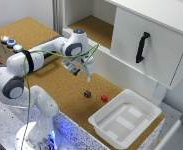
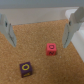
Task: Go slide the pink block to the left
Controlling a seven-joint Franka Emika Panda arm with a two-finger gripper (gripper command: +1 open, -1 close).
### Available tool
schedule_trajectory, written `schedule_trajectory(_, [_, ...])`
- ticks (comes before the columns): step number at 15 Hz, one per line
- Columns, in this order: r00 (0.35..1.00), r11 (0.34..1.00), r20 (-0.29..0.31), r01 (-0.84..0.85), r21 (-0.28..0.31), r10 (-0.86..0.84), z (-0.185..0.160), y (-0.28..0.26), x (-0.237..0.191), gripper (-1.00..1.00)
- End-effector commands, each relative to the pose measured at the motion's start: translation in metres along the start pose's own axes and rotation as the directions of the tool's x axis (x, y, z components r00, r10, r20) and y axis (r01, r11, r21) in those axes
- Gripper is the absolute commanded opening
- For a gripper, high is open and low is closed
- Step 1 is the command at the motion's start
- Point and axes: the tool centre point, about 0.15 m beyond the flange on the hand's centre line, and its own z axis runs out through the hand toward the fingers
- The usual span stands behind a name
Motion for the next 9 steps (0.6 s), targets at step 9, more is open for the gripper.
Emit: schedule_trajectory(9, [0.996, 0.996, 0.088, -0.012, 0.088, 0.004, 0.087, 0.076, 0.017, 1.00])
